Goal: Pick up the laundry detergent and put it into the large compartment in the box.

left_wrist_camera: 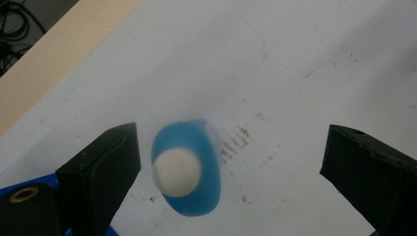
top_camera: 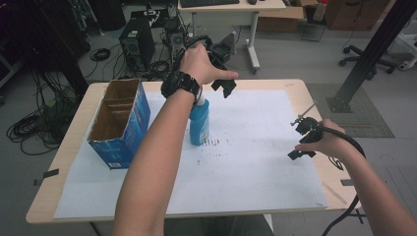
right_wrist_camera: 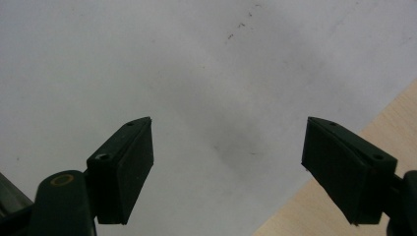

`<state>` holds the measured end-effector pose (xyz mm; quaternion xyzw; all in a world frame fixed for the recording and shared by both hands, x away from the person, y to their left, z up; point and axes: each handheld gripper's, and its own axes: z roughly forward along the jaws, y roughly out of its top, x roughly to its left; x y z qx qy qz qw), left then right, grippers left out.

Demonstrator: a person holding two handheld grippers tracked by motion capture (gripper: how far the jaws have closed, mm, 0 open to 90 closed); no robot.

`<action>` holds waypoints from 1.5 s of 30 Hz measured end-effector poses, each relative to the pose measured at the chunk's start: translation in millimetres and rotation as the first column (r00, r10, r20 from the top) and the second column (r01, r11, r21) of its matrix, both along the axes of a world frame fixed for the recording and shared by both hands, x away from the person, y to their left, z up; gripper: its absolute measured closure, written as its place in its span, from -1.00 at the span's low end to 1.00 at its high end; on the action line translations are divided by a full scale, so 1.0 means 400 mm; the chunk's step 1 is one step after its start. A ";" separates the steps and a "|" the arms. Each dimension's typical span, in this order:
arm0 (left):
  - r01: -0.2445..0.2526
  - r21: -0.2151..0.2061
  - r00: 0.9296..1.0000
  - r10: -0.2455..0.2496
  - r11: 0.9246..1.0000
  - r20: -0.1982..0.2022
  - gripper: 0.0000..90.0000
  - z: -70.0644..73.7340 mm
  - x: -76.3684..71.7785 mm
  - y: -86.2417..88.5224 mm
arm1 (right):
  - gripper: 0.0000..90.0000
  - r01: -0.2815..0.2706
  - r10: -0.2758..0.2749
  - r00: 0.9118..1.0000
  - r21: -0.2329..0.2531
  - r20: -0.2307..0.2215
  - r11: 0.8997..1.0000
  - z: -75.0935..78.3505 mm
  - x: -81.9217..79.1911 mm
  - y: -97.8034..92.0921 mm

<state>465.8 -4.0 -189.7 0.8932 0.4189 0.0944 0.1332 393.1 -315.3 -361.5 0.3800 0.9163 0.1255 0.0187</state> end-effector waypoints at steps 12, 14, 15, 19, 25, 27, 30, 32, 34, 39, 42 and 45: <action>-0.018 0.023 1.000 0.018 1.000 0.003 -0.82 -0.001 0.004 0.033 | -0.56 0.000 0.000 1.000 -0.002 -0.006 1.000 -0.007 -0.004 0.000; -0.012 0.033 1.000 0.012 0.999 0.003 -0.82 -0.004 0.003 0.038 | -0.56 0.001 -0.001 1.000 0.000 -0.006 1.000 -0.007 -0.005 -0.001; -0.016 0.031 1.000 0.016 0.999 0.001 -0.82 -0.007 0.003 0.041 | -0.56 0.000 0.000 1.000 -0.002 -0.005 1.000 -0.007 -0.005 -0.002; -0.028 0.027 1.000 0.028 0.999 -0.007 -0.82 -0.019 0.005 0.053 | -0.56 0.002 -0.002 1.000 0.000 -0.006 1.000 -0.009 -0.006 -0.004; -0.051 0.028 0.998 0.052 0.998 -0.031 -0.81 -0.039 0.006 0.063 | -0.56 0.004 -0.004 1.000 0.000 -0.008 1.000 -0.011 -0.005 -0.006; -0.055 0.030 0.998 0.056 0.998 -0.036 -0.80 -0.045 0.008 0.064 | -0.56 0.006 -0.006 1.000 0.000 -0.009 1.000 -0.012 -0.004 -0.005; -0.063 0.027 0.997 0.064 0.998 -0.039 -0.80 -0.052 0.010 0.065 | -0.56 0.004 -0.004 1.000 0.000 -0.010 1.000 -0.014 -0.005 -0.003; -0.063 0.029 0.997 0.064 0.998 -0.044 -0.80 -0.055 0.011 0.066 | -0.56 0.004 -0.004 1.000 -0.001 -0.011 1.000 -0.015 -0.005 -0.002; -0.071 0.024 0.997 0.072 0.997 -0.042 -0.80 -0.059 0.012 0.065 | -0.56 0.003 -0.004 1.000 -0.001 -0.011 1.000 -0.016 -0.004 -0.002; -0.074 0.032 0.996 0.075 0.997 -0.047 -0.80 -0.065 0.015 0.065 | -0.56 0.005 -0.005 1.000 -0.001 -0.012 1.000 -0.017 -0.004 0.000; -0.075 0.033 0.996 0.077 0.997 -0.054 -0.79 -0.073 0.017 0.064 | -0.56 0.003 -0.003 1.000 0.000 -0.012 1.000 -0.018 -0.004 0.000; -0.081 0.034 0.995 0.083 0.996 -0.057 -0.79 -0.083 0.018 0.065 | -0.56 0.005 -0.005 1.000 -0.003 -0.015 1.000 -0.018 -0.004 0.000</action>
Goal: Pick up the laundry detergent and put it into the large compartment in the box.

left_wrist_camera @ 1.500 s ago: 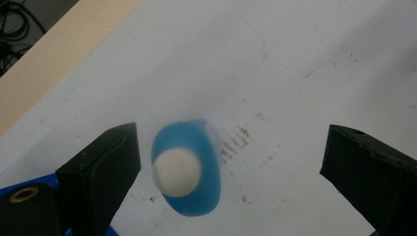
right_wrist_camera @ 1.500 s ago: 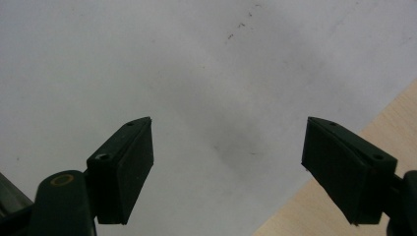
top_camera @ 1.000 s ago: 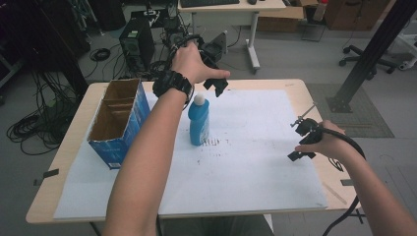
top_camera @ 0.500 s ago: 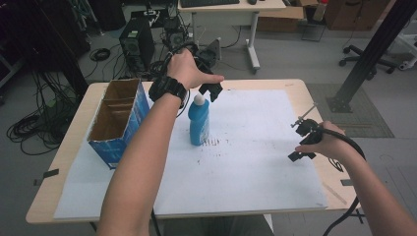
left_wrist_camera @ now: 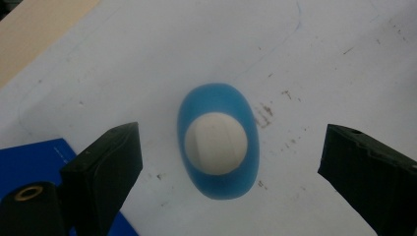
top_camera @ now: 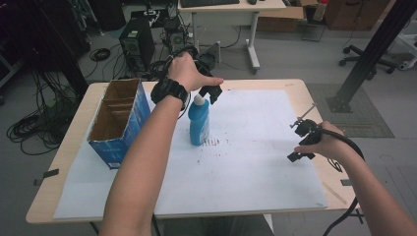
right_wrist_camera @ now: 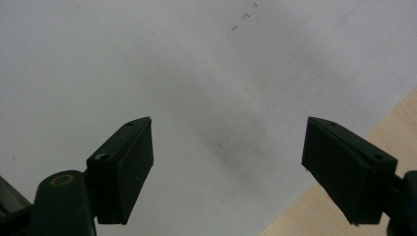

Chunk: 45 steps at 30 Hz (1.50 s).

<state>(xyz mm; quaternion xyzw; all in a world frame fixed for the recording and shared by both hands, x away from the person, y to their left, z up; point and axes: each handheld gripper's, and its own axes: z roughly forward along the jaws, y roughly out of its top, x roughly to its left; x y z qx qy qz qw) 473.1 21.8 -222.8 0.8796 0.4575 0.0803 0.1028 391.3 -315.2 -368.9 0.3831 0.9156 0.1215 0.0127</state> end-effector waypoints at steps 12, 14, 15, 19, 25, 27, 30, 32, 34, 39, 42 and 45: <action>-0.010 0.014 1.000 0.011 1.000 -0.017 -0.78 -0.028 0.007 0.002 | -0.56 0.002 -0.002 1.000 0.000 -0.003 1.000 -0.007 0.000 -0.002; -0.014 0.014 1.000 0.014 1.000 -0.020 -0.78 -0.031 0.007 0.000 | -0.56 0.002 -0.002 1.000 0.000 -0.004 1.000 -0.007 -0.001 -0.002; -0.013 0.016 1.000 0.014 1.000 -0.023 -0.78 -0.033 0.007 0.000 | -0.56 0.002 -0.002 1.000 0.000 -0.003 1.000 -0.008 -0.001 -0.002; -0.018 0.022 0.999 0.019 1.000 -0.028 -0.78 -0.039 0.010 -0.003 | -0.56 0.003 -0.002 1.000 0.001 -0.004 1.000 -0.008 -0.001 -0.004; -0.033 0.026 0.999 0.033 0.999 -0.035 -0.77 -0.051 0.013 -0.006 | -0.56 0.005 -0.005 1.000 0.001 -0.006 1.000 -0.009 -0.002 -0.006; -0.037 0.031 0.998 0.039 0.999 -0.040 -0.77 -0.055 0.014 -0.006 | -0.56 0.004 -0.004 1.000 0.001 -0.006 1.000 -0.010 -0.002 -0.007; -0.054 0.033 0.998 0.055 0.998 -0.042 -0.75 -0.061 0.015 -0.007 | -0.56 0.004 -0.004 1.000 0.001 -0.007 1.000 -0.012 -0.003 -0.007; -0.052 0.043 0.997 0.054 0.998 -0.050 -0.73 -0.064 0.016 -0.007 | -0.56 0.004 -0.004 1.000 0.000 -0.007 1.000 -0.013 -0.003 -0.007; -0.059 0.039 0.997 0.061 0.998 -0.053 -0.73 -0.068 0.016 -0.008 | -0.56 0.004 -0.004 1.000 0.000 -0.009 1.000 -0.015 -0.003 -0.007; -0.068 0.052 0.996 0.071 0.996 -0.059 -0.73 -0.074 0.018 -0.010 | -0.56 0.003 -0.003 1.000 -0.001 -0.012 1.000 -0.019 -0.004 -0.006; -0.073 0.052 0.994 0.077 0.996 -0.071 -0.72 -0.076 0.019 -0.011 | -0.56 0.003 -0.003 1.000 0.001 -0.011 1.000 -0.019 -0.005 -0.008; -0.077 0.055 0.994 0.081 0.996 -0.078 -0.70 -0.080 0.020 -0.014 | -0.56 0.005 -0.005 1.000 0.000 -0.010 1.000 -0.017 -0.005 -0.010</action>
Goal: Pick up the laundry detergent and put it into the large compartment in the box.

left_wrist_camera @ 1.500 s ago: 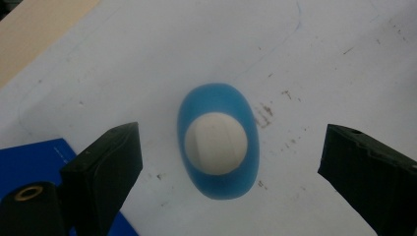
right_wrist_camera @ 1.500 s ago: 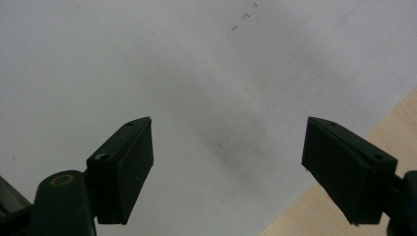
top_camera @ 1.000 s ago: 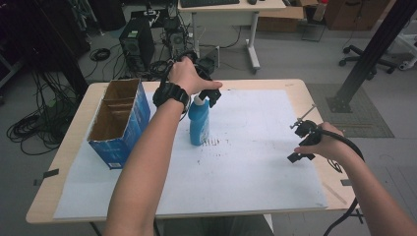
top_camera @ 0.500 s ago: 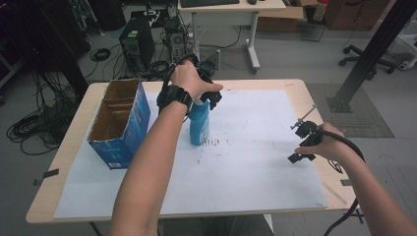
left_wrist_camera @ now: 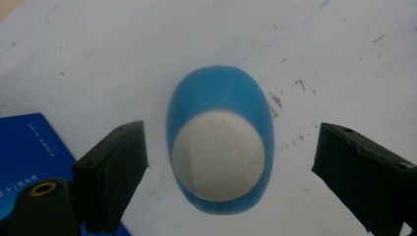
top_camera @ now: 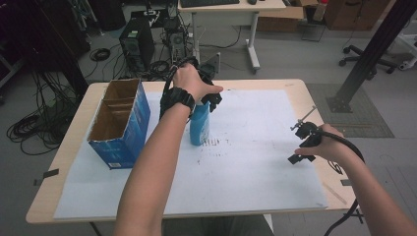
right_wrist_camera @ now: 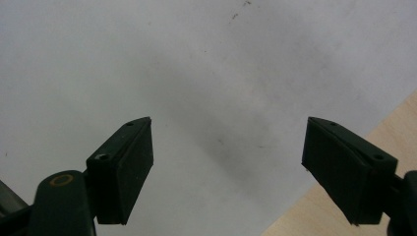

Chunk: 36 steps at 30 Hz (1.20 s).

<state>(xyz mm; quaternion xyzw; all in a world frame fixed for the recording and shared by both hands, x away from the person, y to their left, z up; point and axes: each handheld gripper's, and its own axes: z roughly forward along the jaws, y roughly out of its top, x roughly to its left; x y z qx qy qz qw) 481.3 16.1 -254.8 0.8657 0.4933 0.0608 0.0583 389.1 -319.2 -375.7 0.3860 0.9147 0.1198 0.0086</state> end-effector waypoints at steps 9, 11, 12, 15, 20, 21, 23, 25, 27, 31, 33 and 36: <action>-0.013 0.004 1.000 0.013 1.000 -0.019 -0.69 -0.026 0.003 0.000 | -0.56 0.001 -0.001 1.000 0.001 0.000 1.000 -0.001 -0.002 -0.004; -0.017 0.007 1.000 0.017 1.000 -0.020 -0.69 -0.029 0.004 0.002 | -0.56 0.000 0.000 1.000 0.000 -0.002 1.000 -0.002 -0.002 -0.003; -0.018 0.007 1.000 0.018 1.000 -0.021 -0.69 -0.031 0.005 0.002 | -0.56 0.000 0.000 1.000 0.001 -0.001 1.000 -0.002 -0.002 -0.003; -0.028 0.006 0.999 0.028 1.000 -0.024 -0.69 -0.038 0.006 0.004 | -0.56 -0.002 0.002 1.000 0.001 -0.002 1.000 -0.004 -0.001 -0.002; -0.035 0.011 0.999 0.035 0.999 -0.027 -0.69 -0.049 0.009 0.000 | -0.56 -0.003 0.003 1.000 0.002 -0.004 1.000 -0.005 0.000 0.001; -0.036 0.014 0.999 0.036 0.999 -0.030 -0.69 -0.052 0.009 -0.001 | -0.56 -0.003 0.003 1.000 0.001 -0.004 1.000 -0.006 0.000 0.002; -0.035 0.016 0.999 0.035 0.999 -0.033 -0.69 -0.058 0.009 -0.003 | -0.56 -0.004 0.004 1.000 0.000 -0.004 1.000 -0.006 0.000 0.003; -0.036 0.017 0.999 0.037 0.999 -0.038 -0.69 -0.064 0.010 -0.006 | -0.56 -0.003 0.003 1.000 0.000 -0.005 1.000 -0.007 -0.001 0.003; -0.036 0.016 0.999 0.036 0.999 -0.040 -0.69 -0.067 0.011 -0.006 | -0.56 -0.004 0.004 1.000 0.001 -0.004 1.000 -0.007 -0.001 0.002; -0.050 0.017 0.998 0.050 0.999 -0.043 -0.68 -0.074 0.015 -0.004 | -0.56 -0.003 0.003 1.000 0.001 -0.005 1.000 -0.009 -0.001 -0.001; -0.056 0.019 0.997 0.057 0.998 -0.045 -0.66 -0.076 0.016 -0.002 | -0.56 -0.003 0.003 1.000 0.000 -0.005 1.000 -0.011 -0.001 -0.002; -0.060 0.018 0.997 0.061 0.998 -0.051 -0.65 -0.080 0.017 -0.003 | -0.56 -0.003 0.003 1.000 0.001 -0.007 1.000 -0.013 0.000 0.000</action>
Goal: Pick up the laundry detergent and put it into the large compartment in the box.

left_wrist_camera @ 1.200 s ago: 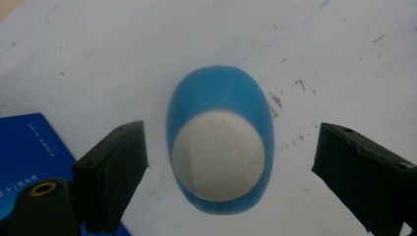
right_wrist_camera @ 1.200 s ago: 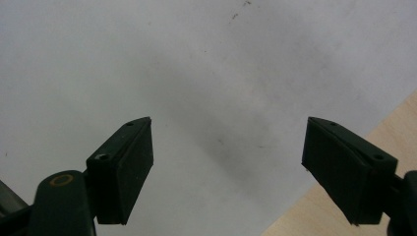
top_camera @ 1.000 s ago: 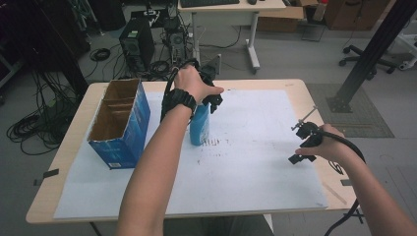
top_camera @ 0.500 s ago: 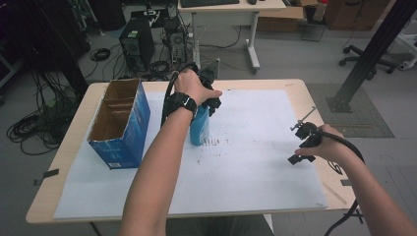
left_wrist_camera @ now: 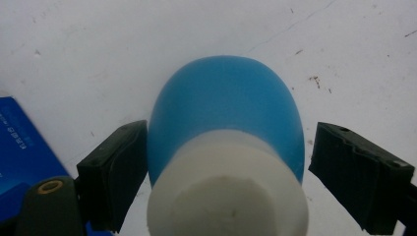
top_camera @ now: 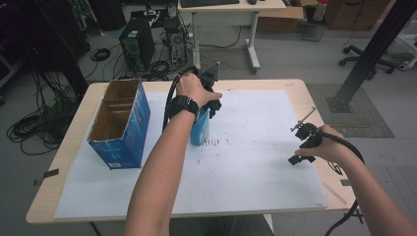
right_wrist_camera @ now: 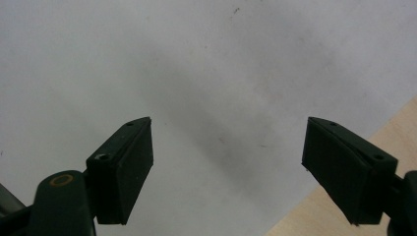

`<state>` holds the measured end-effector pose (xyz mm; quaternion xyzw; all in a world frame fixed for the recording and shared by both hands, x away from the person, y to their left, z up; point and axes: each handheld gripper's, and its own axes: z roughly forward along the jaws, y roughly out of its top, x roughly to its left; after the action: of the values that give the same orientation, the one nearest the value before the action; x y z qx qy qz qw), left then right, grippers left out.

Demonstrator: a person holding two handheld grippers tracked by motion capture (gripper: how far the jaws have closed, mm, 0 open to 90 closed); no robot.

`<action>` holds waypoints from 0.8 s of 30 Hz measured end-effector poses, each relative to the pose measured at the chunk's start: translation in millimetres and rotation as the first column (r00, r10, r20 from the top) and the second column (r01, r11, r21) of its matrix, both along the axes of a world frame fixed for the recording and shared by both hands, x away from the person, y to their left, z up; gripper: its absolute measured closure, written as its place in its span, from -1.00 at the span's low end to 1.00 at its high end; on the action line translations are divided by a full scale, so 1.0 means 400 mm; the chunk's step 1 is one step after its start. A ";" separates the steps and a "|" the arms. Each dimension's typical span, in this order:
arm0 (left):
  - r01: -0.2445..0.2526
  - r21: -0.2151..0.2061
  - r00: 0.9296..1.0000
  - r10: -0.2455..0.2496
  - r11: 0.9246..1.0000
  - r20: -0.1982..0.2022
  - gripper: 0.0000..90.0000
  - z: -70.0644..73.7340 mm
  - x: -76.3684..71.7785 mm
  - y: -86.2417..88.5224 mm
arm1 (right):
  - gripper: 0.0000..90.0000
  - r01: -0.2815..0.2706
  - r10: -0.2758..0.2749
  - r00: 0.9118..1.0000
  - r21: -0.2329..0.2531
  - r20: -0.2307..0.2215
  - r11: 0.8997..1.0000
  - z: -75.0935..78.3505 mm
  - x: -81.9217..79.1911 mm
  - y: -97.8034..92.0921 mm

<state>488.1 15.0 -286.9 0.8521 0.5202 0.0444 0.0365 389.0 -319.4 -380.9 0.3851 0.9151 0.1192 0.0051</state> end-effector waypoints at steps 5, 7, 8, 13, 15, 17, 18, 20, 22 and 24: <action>-0.014 0.002 1.000 0.014 1.000 -0.010 -0.58 -0.004 0.003 0.000 | -0.56 -0.005 0.005 1.000 0.002 -0.001 1.000 -0.003 0.000 0.002; -0.021 0.005 1.000 0.021 1.000 -0.008 -0.55 -0.003 0.005 0.001 | -0.56 -0.004 0.004 1.000 0.001 -0.001 1.000 -0.004 -0.001 0.002; -0.022 0.003 1.000 0.022 1.000 -0.008 -0.52 -0.002 0.005 0.001 | -0.56 -0.003 0.003 1.000 0.000 -0.001 1.000 -0.004 -0.001 0.001; -0.028 -0.001 1.000 0.028 1.000 0.000 -0.46 0.000 0.007 0.002 | -0.56 -0.001 0.001 1.000 0.002 0.000 1.000 -0.003 -0.002 -0.003; -0.032 -0.008 0.999 0.032 0.999 -0.006 -0.42 0.000 0.008 0.003 | -0.56 0.001 -0.001 1.000 0.002 -0.002 1.000 -0.003 -0.003 -0.003; -0.035 -0.011 0.999 0.035 0.999 -0.009 -0.39 0.001 0.009 0.003 | -0.56 0.001 -0.001 1.000 0.003 0.000 1.000 -0.003 -0.003 -0.003; -0.035 -0.016 0.999 0.035 0.999 -0.007 -0.37 0.001 0.010 0.003 | -0.56 0.000 0.000 1.000 0.002 0.000 1.000 -0.004 -0.003 -0.003; -0.040 -0.019 0.999 0.039 0.999 -0.007 -0.34 0.002 0.011 0.004 | -0.56 -0.003 0.003 1.000 0.001 0.000 1.000 -0.004 -0.003 -0.004; -0.040 -0.015 0.999 0.040 0.999 -0.003 -0.32 0.002 0.011 0.004 | -0.56 -0.003 0.003 1.000 0.001 0.001 1.000 -0.005 -0.003 -0.004; -0.043 -0.008 0.999 0.043 0.999 -0.001 -0.25 0.003 0.012 0.005 | -0.56 -0.005 0.005 1.000 0.000 0.003 1.000 -0.005 -0.003 -0.004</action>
<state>492.9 17.2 -285.7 0.8406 0.5386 0.0429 0.0387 387.9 -321.0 -383.0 0.3829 0.9160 0.1198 0.0060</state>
